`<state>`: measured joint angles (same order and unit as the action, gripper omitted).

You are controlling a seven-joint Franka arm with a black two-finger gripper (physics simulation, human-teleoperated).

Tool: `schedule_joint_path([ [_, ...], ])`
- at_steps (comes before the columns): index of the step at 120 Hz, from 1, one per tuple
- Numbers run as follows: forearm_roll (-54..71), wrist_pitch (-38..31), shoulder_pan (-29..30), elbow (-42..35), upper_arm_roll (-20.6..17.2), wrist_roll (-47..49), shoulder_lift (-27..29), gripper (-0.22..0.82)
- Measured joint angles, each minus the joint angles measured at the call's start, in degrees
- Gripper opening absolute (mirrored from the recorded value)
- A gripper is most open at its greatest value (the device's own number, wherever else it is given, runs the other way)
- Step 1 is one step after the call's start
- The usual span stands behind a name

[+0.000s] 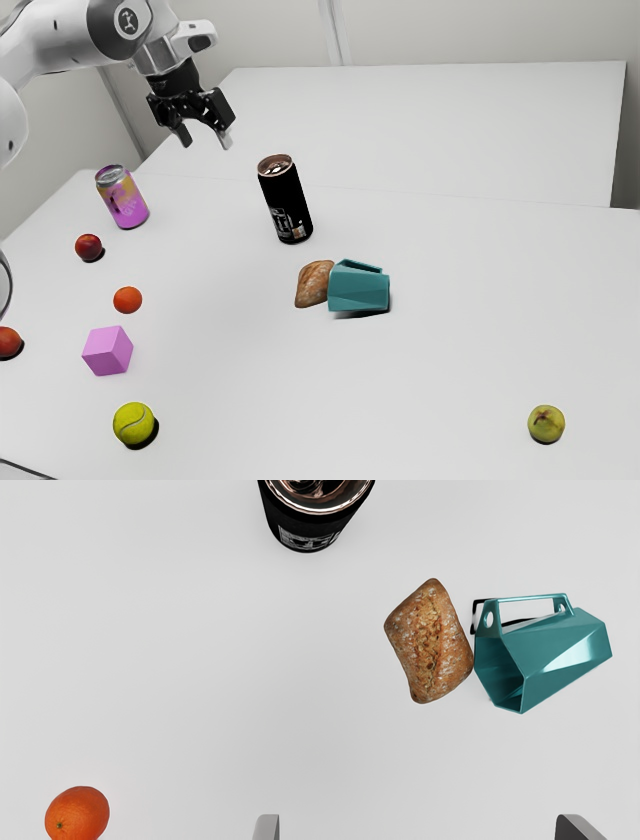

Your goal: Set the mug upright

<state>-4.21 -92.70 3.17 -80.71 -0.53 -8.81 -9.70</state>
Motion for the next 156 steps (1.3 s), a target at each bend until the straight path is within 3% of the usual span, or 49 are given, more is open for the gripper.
schedule_joint_path([
  [32,-0.2,0.12,-0.01,-0.62,-0.07,-0.04,0.02,0.6],
  [60,-7.86,-0.95,-0.06,-9.39,-0.09,-0.06,2.64,0.6],
  [101,-24.11,-10.88,0.25,-24.48,-1.57,-0.33,3.88,0.6],
  [156,-37.05,-21.83,-0.09,-30.05,-2.94,-4.91,-2.15,0.6],
])
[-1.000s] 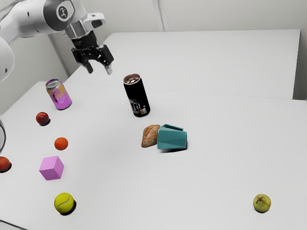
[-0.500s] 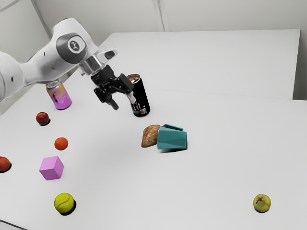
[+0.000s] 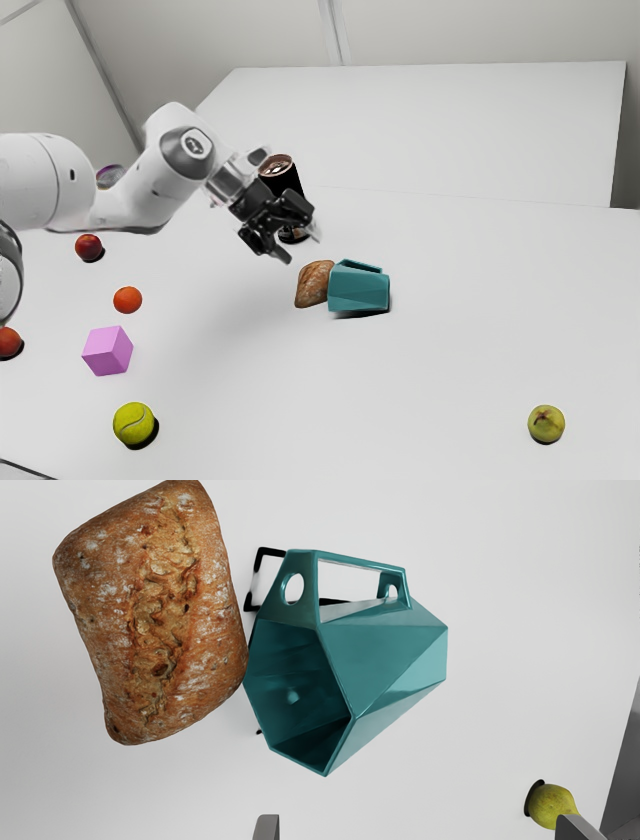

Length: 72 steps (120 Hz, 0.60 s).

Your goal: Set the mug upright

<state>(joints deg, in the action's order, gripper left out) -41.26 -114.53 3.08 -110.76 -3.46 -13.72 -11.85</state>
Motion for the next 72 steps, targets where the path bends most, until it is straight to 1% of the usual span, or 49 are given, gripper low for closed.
schedule_joint_path([
  [18,-3.61,-1.21,0.02,-1.01,-0.4,-1.85,-1.89,0.6],
  [72,-13.02,-2.64,0.0,-0.79,-2.16,-6.62,-6.84,0.6],
])
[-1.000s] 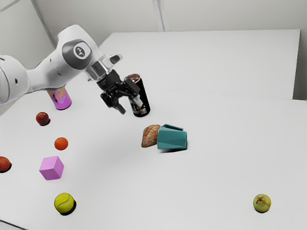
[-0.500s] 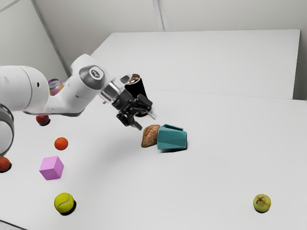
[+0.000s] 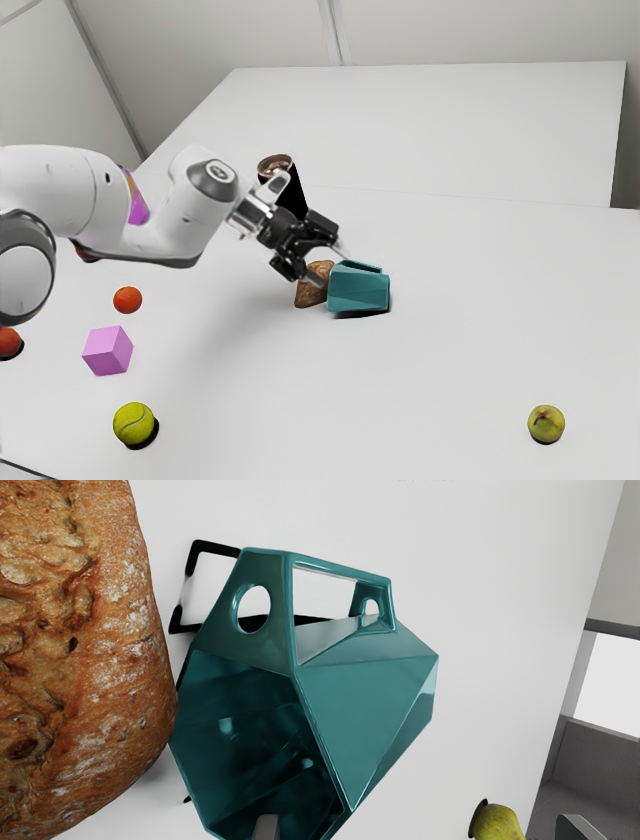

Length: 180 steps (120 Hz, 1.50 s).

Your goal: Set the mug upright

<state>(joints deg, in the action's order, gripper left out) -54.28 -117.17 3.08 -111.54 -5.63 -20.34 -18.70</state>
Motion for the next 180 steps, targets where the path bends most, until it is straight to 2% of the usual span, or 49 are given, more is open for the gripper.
schedule_joint_path([
  [41,-5.89,-1.0,0.01,0.59,-0.35,-3.29,-3.54,0.6],
  [45,-6.42,-1.05,0.03,0.6,-0.35,-3.61,-3.68,0.55],
  [59,-7.42,-1.26,0.0,0.63,-0.35,-4.74,-3.87,0.23],
  [67,-7.72,-1.61,0.0,0.66,-0.35,-5.58,-3.82,0.1],
  [78,-7.87,-1.94,0.0,0.96,-0.4,-6.6,-3.56,-0.02],
  [92,-7.78,-2.19,0.03,1.62,-0.82,-7.68,-3.16,-0.1],
  [112,-7.54,-2.44,-0.01,1.9,-1.54,-8.8,-0.66,-0.14],
  [136,-3.76,-2.4,0.07,1.76,-1.4,-9.31,5.24,-0.16],
  [160,11.71,-2.42,0.35,1.74,-1.18,-6.98,9.03,-0.17],
  [180,24.07,-2.0,0.66,1.36,0.45,-3.96,11.92,-0.17],
])
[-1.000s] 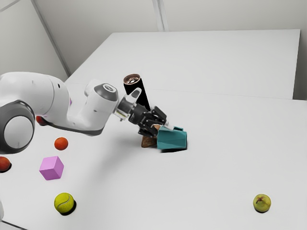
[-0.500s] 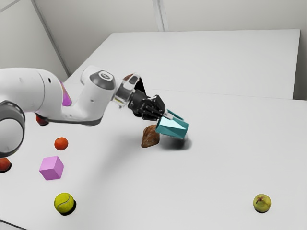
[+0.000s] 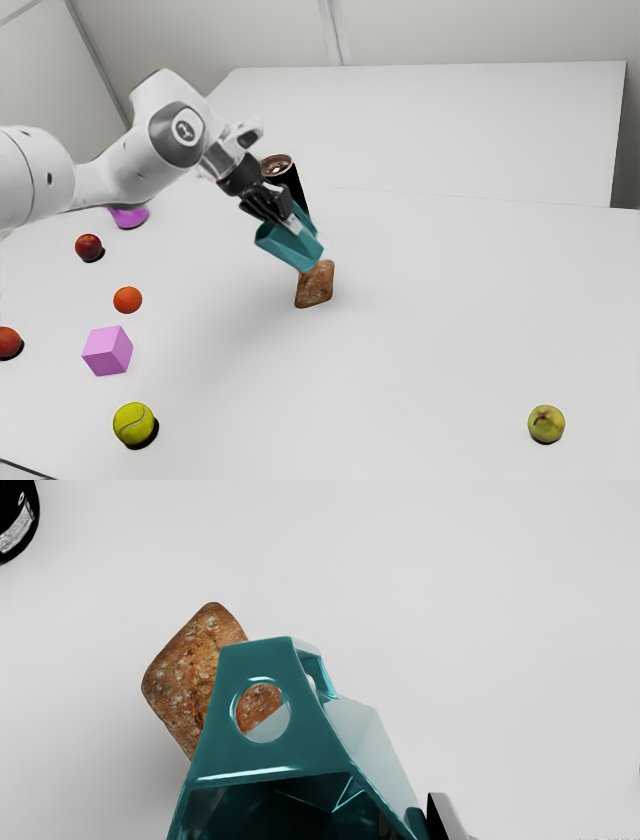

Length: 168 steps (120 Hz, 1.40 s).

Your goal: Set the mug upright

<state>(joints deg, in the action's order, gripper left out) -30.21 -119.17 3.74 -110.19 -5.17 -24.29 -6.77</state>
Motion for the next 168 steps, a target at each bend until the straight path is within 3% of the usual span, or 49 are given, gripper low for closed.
schedule_joint_path([
  [69,25.83,0.51,-0.05,0.85,0.61,9.47,-0.82,-0.17],
  [137,32.23,-6.79,-0.16,-3.39,-0.07,15.44,-5.52,-0.16],
  [144,32.07,-7.23,-0.15,-3.64,-0.08,15.67,-5.67,-0.1],
  [168,31.56,-8.08,-0.12,-3.83,-0.14,16.03,-5.69,0.27],
])
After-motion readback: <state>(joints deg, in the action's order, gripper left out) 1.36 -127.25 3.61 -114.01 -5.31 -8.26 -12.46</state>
